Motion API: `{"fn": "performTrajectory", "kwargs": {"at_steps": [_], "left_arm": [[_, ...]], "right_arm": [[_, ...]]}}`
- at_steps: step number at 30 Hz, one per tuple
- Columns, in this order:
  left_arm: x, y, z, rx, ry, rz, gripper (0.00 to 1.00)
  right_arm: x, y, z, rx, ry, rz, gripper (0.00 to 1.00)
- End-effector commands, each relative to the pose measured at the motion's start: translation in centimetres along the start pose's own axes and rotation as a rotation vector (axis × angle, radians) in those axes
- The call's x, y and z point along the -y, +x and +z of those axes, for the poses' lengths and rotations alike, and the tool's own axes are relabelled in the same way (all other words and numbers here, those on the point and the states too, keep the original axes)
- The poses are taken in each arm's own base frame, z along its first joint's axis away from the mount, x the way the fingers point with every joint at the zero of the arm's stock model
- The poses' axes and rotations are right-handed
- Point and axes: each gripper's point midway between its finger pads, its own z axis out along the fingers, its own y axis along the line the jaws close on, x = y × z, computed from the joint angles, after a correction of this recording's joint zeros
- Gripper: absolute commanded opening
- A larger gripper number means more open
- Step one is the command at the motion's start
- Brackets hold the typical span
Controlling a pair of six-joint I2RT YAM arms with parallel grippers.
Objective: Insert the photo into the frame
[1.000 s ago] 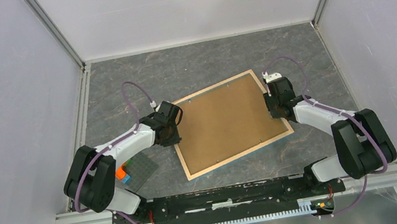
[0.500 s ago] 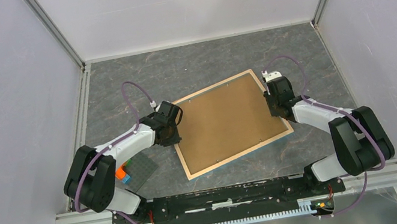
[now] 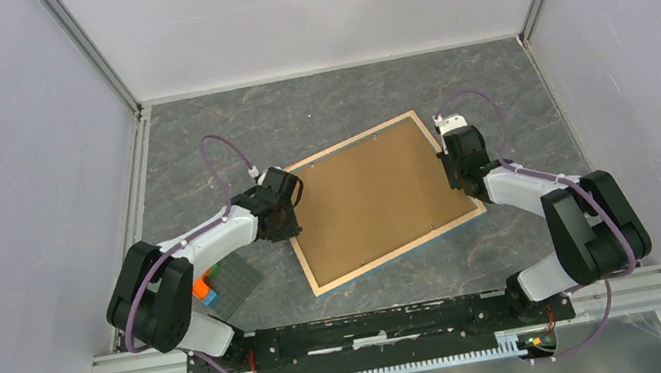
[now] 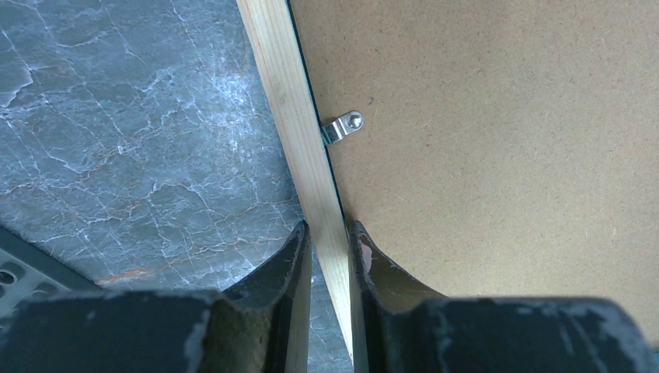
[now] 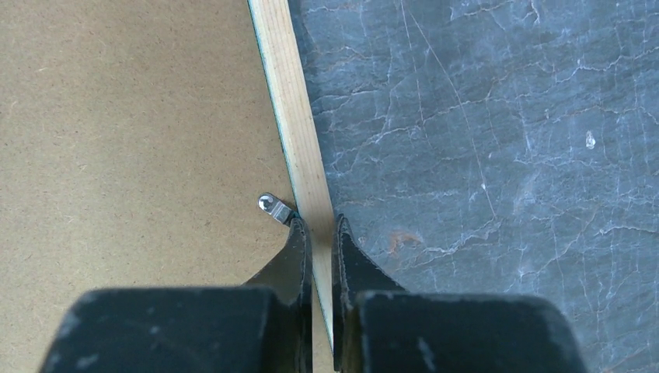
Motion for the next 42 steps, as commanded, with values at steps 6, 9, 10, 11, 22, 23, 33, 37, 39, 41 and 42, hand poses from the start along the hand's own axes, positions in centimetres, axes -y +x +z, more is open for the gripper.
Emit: {"fn": "performTrajectory", "kwargs": {"at_steps": [6, 9, 10, 11, 22, 23, 33, 37, 39, 41, 42], "left_arm": [[-2.1, 2.1, 0.9, -0.066, -0.070, 0.089, 0.02], [-2.1, 2.0, 0.9, -0.066, -0.070, 0.089, 0.02], [-2.1, 2.1, 0.9, -0.066, -0.070, 0.088, 0.02], [-2.1, 2.0, 0.9, -0.066, -0.069, 0.088, 0.02], [-2.2, 1.8, 0.9, -0.062, -0.083, 0.086, 0.02], [-2.2, 1.8, 0.9, -0.062, -0.085, 0.086, 0.02], [-2.2, 1.9, 0.9, -0.065, -0.083, 0.085, 0.02], [-2.2, 1.9, 1.0, -0.066, -0.082, 0.085, 0.02], [-2.2, 1.9, 1.0, -0.065, -0.083, 0.087, 0.02], [-2.2, 1.9, 1.0, -0.066, -0.083, 0.087, 0.02], [-2.2, 1.9, 1.0, -0.065, -0.082, 0.088, 0.02]], "right_arm": [[-0.4, 2.5, -0.1, -0.072, -0.027, 0.024, 0.14], [0.1, 1.8, -1.1, -0.061, -0.010, 0.041, 0.30], [0.2, 1.5, -1.4, -0.053, -0.010, 0.049, 0.33], [0.2, 1.3, -1.7, -0.047, -0.010, 0.053, 0.35], [-0.3, 0.7, -0.7, -0.060, -0.048, -0.039, 0.37], [-0.1, 0.6, -0.5, -0.063, -0.038, -0.046, 0.37], [-0.3, -0.3, 0.4, -0.017, -0.040, -0.084, 0.36], [-0.4, -0.4, 0.6, -0.012, -0.047, -0.087, 0.36], [-0.4, -0.2, 0.7, -0.022, -0.044, -0.091, 0.35], [-0.7, -0.1, 0.7, -0.020, -0.060, -0.090, 0.35], [-0.9, 0.0, 0.7, -0.019, -0.077, -0.093, 0.35]]}}
